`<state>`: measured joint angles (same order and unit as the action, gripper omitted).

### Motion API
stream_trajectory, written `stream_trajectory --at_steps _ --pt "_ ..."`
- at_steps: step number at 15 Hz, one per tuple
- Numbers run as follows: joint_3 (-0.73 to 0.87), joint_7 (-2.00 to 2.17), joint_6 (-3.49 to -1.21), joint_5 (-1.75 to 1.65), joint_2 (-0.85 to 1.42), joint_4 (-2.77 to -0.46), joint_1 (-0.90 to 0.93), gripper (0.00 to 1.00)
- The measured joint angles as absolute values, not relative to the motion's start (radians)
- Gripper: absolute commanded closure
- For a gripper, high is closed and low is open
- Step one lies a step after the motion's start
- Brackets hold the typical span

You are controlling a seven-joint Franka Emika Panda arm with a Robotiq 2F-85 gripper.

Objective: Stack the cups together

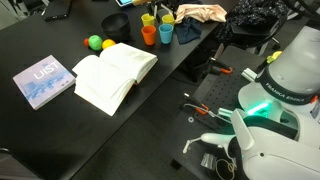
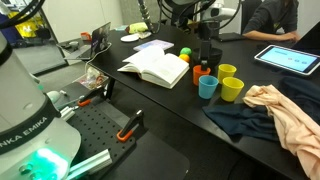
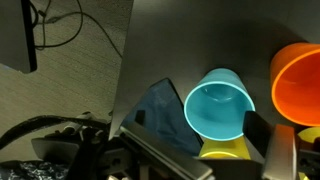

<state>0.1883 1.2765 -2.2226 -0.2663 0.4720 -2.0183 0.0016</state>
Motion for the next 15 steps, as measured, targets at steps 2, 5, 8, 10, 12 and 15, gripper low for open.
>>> stream_trajectory --at_steps 2,5,8,10,12,15 --pt "0.206 1.376 -2.226 -0.272 0.497 -2.002 0.023 0.0" --pt "0.217 1.485 -2.226 -0.273 0.529 -1.977 0.046 0.0" --pt "0.217 1.547 -2.226 -0.273 0.558 -1.957 0.051 0.0" --pt "0.22 1.573 -2.226 -0.273 0.577 -1.944 0.051 0.0" --pt "0.229 1.591 -2.226 -0.273 0.591 -1.93 0.051 0.0" --pt "0.25 1.599 -2.227 -0.275 0.608 -1.904 0.05 0.0"
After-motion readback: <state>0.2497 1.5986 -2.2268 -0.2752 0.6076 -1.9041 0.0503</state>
